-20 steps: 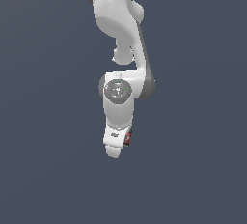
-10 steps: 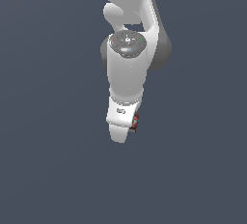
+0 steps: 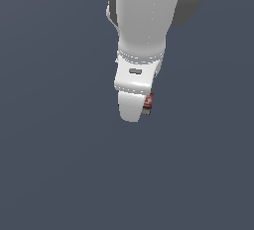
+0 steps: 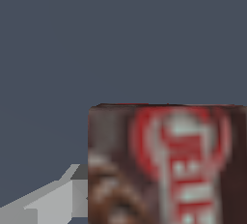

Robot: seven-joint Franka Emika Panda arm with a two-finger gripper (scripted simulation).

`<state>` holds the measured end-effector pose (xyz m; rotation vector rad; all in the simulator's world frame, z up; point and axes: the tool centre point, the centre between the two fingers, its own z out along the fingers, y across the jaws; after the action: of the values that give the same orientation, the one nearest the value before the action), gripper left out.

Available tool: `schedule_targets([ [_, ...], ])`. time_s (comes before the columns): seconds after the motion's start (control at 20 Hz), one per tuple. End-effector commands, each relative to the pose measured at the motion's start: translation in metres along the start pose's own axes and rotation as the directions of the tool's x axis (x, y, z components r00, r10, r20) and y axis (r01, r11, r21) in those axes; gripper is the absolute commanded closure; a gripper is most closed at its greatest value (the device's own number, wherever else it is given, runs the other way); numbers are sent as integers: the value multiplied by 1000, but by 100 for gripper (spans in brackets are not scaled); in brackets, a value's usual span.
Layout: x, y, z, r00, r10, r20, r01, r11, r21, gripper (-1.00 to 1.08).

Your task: Pick up the object and move it to a goal position.

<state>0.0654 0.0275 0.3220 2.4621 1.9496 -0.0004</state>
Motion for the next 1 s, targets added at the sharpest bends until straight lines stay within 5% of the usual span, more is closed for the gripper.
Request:
schedule_targets([
  [0.0,4,-4,-28,1000,0,0,0,1000,1,108],
  [0.5,17,-13,-123,1000,2,-1,-2,1000,1,108],
  [0.95,24,-16,-163,1000,4,-1,-4,1000,1,108],
])
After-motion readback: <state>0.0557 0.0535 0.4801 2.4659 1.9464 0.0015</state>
